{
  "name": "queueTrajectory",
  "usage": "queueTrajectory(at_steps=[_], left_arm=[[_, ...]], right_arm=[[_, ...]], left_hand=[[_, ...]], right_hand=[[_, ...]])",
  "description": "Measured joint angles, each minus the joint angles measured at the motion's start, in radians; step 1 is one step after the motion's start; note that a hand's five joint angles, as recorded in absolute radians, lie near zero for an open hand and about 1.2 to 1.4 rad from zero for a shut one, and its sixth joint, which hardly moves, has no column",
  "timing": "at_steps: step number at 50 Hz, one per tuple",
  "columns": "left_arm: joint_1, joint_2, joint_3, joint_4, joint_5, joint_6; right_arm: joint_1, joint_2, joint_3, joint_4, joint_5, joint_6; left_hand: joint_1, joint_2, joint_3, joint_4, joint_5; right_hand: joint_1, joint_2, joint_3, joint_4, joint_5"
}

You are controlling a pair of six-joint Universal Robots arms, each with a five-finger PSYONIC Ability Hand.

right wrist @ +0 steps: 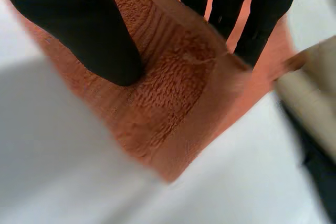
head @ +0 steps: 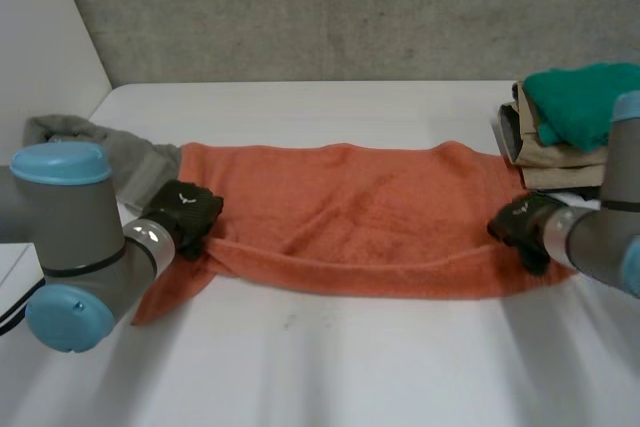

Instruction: Fold the laundry.

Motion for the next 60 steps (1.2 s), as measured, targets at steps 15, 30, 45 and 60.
queueTrajectory(at_steps=[15, 30, 45, 60], left_arm=[[0.028, 0.148, 0.354, 0.416, -0.011, -0.020], [0.097, 0.316, 0.105, 0.416, -0.044, -0.074], [0.113, 0.320, -0.409, 0.389, 0.006, -0.049], [0.154, 0.305, -0.471, 0.377, 0.034, -0.022]], right_arm=[[0.133, -0.215, -0.198, -0.807, 0.034, 0.300], [0.121, -0.279, -0.003, -0.921, 0.007, 0.384], [0.081, -0.282, 0.415, -0.692, -0.162, 0.317], [-0.047, -0.282, 0.463, -0.665, -0.158, 0.239]], left_hand=[[0.000, 0.002, 0.001, 0.000, 0.000], [0.000, 0.002, 0.002, 0.000, 0.000], [0.000, 0.003, 0.002, 0.000, 0.000], [-0.587, -0.653, -0.649, -0.668, -0.635]], right_hand=[[0.000, 0.000, 0.005, 0.011, 0.000], [0.000, 0.000, 0.005, 0.011, 0.004], [0.000, 0.000, 0.006, 0.011, 0.004], [0.000, 0.000, 0.006, 0.011, 0.004]])
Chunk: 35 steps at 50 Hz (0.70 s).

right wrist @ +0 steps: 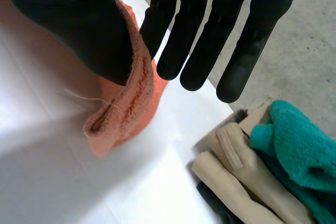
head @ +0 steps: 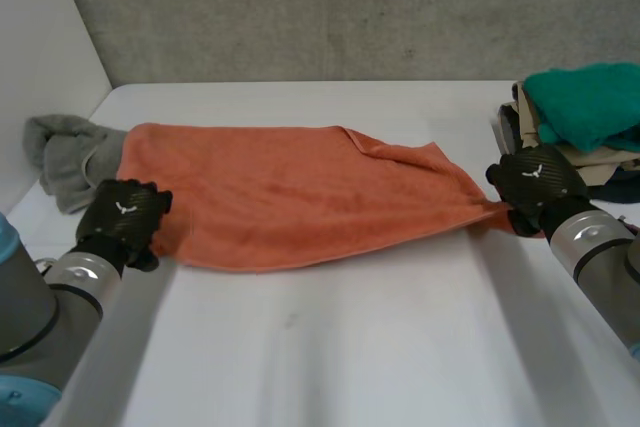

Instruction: Fold the laundry.

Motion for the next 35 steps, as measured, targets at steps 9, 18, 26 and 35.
queueTrajectory(at_steps=[9, 18, 26, 35], left_arm=[[0.148, 0.043, -0.021, -0.078, 0.136, -0.006], [0.246, 0.019, -0.021, -0.103, 0.338, 0.001], [0.262, -0.110, 0.072, -0.043, 0.360, 0.014], [0.279, -0.231, 0.149, -0.033, 0.353, 0.156]], right_arm=[[-0.030, 0.038, -0.016, -0.004, -0.004, 0.004], [-0.029, 0.049, -0.019, -0.002, -0.005, 0.002], [-0.028, 0.054, -0.009, -0.002, -0.009, 0.003], [-0.030, 0.058, -0.007, -0.002, -0.009, 0.000]], left_hand=[[0.000, 0.000, 0.000, 0.000, 0.000], [0.012, 0.018, 0.015, 0.028, 0.032], [0.084, 0.082, 0.083, 0.094, 0.097], [0.108, 0.108, 0.108, 0.122, 0.123]], right_hand=[[0.000, 0.000, 0.000, 0.000, 0.000], [0.000, 0.000, 0.000, 0.000, 0.000], [0.000, 0.000, 0.000, 0.000, 0.000], [0.000, 0.000, 0.000, 0.000, 0.000]])
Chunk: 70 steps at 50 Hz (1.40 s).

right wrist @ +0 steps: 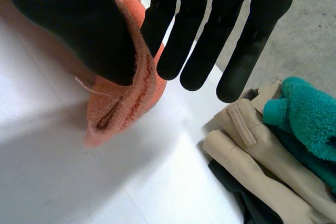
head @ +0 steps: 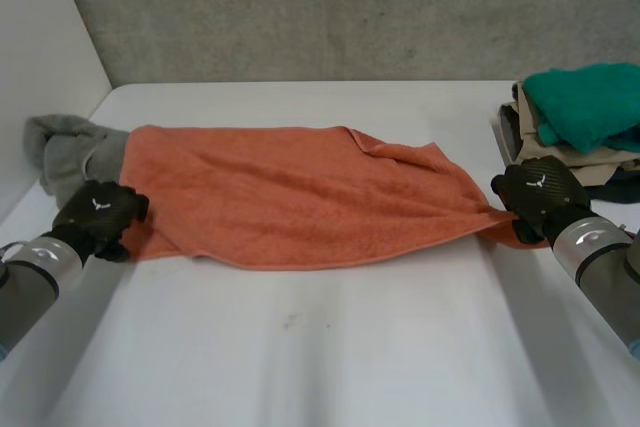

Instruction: Fold the laundry.

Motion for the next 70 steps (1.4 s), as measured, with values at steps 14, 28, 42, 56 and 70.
queueTrajectory(at_steps=[14, 28, 42, 56, 70], left_arm=[[-0.011, -0.030, 0.007, -0.013, -0.005, 0.083], [-0.037, -0.101, 0.086, -0.010, -0.008, 0.083], [-0.062, -0.152, 0.173, -0.011, -0.023, 0.081], [-0.072, -0.188, 0.226, -0.013, -0.044, 0.080], [-0.072, 0.239, 0.111, -0.060, -0.170, -0.014]], right_arm=[[0.003, 0.021, -0.001, 0.000, 0.005, -0.001], [0.007, 0.029, 0.003, 0.000, 0.007, -0.001], [0.006, 0.035, 0.003, 0.000, 0.008, -0.002], [0.004, 0.036, 0.002, 0.000, 0.010, -0.003], [-0.001, -0.104, -0.073, 0.147, 0.014, -0.076]], left_hand=[[0.000, 0.000, 0.000, 0.000, 0.000], [0.014, 0.014, 0.015, 0.012, 0.013], [0.198, 0.197, 0.196, 0.193, 0.130], [0.476, 0.539, 0.528, 0.541, 0.497], [0.477, 0.540, 0.531, 0.542, 0.497]], right_hand=[[0.000, 0.000, 0.000, 0.000, 0.000], [0.000, 0.000, 0.000, 0.000, 0.000], [0.000, 0.000, 0.000, 0.000, 0.000], [0.000, 0.000, 0.000, 0.000, 0.000], [0.000, 0.000, 0.000, 0.000, 0.000]])
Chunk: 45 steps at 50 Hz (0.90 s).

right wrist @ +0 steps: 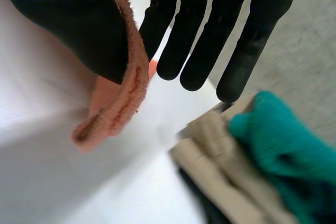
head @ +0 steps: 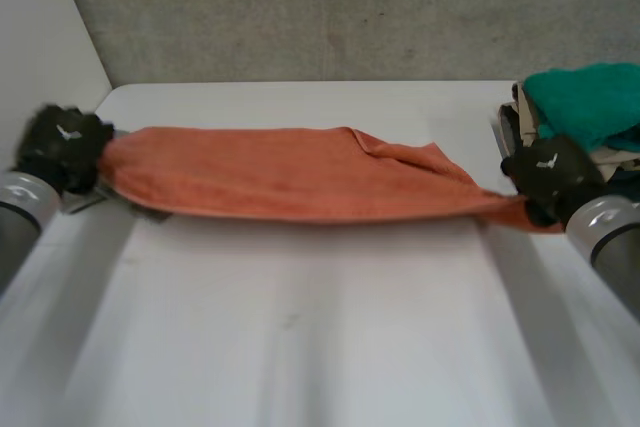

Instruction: Fold the laundry.

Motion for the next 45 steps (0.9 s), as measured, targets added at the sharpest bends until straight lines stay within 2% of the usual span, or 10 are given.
queueTrajectory(at_steps=[5, 11, 16, 20, 24, 28, 32, 36, 41, 45], left_arm=[[0.015, 0.205, -0.056, -0.104, -0.006, -0.031], [0.090, 0.467, -0.075, -0.389, 0.008, -0.037], [0.141, 0.532, -0.067, -0.548, 0.028, -0.034], [0.152, 0.479, -0.065, -0.592, 0.040, -0.033], [0.129, 0.344, -0.039, -0.590, 0.041, -0.034], [0.040, 0.105, 0.091, -0.561, 0.005, -0.040], [-0.059, -0.109, 0.321, -0.528, -0.087, -0.053], [-0.118, -0.212, 0.547, -0.462, -0.162, -0.092], [-0.143, -0.232, 0.710, -0.272, -0.202, -0.193], [-0.140, -0.181, 0.765, -0.001, -0.244, -0.323]], right_arm=[[-0.009, -0.110, -0.060, 0.171, 0.001, -0.084], [-0.092, -0.270, -0.186, 0.537, -0.007, -0.253], [-0.134, -0.298, -0.240, 0.658, -0.012, -0.311], [-0.128, -0.241, -0.261, 0.660, -0.008, -0.320], [-0.083, -0.120, -0.300, 0.624, 0.015, -0.313], [-0.009, 0.042, -0.399, 0.561, 0.085, -0.284], [0.053, 0.169, -0.546, 0.443, 0.169, -0.235], [0.084, 0.220, -0.673, 0.274, 0.219, -0.167], [0.093, 0.212, -0.746, -0.008, 0.244, -0.048], [0.091, 0.175, -0.748, -0.274, 0.262, 0.064]], left_hand=[[0.000, 0.000, 0.002, 0.000, 0.000], [0.000, 0.000, 0.006, 0.001, 0.000], [0.000, 0.000, 0.010, 0.003, 0.000], [0.000, 0.000, 0.010, 0.004, 0.000], [0.000, 0.000, 0.010, 0.004, 0.000], [0.000, 0.000, 0.010, 0.004, 0.003], [0.000, 0.000, 0.011, 0.004, 0.006], [0.000, 0.000, 0.011, 0.004, 0.006], [0.000, 0.002, 0.011, 0.005, 0.006], [0.000, 0.003, 0.011, 0.005, 0.006]], right_hand=[[0.000, 0.000, 0.000, 0.000, 0.000], [0.000, 0.000, 0.000, 0.000, 0.000], [0.000, 0.000, 0.000, 0.000, 0.000], [0.000, 0.000, 0.000, 0.000, 0.000], [0.000, 0.000, 0.000, 0.000, 0.009], [0.000, 0.000, 0.005, 0.000, 0.014], [0.000, 0.000, 0.005, 0.000, 0.014], [0.000, 0.000, 0.005, 0.000, 0.014], [0.000, 0.000, 0.005, 0.000, 0.014], [0.000, 0.000, 0.005, 0.001, 0.015]])
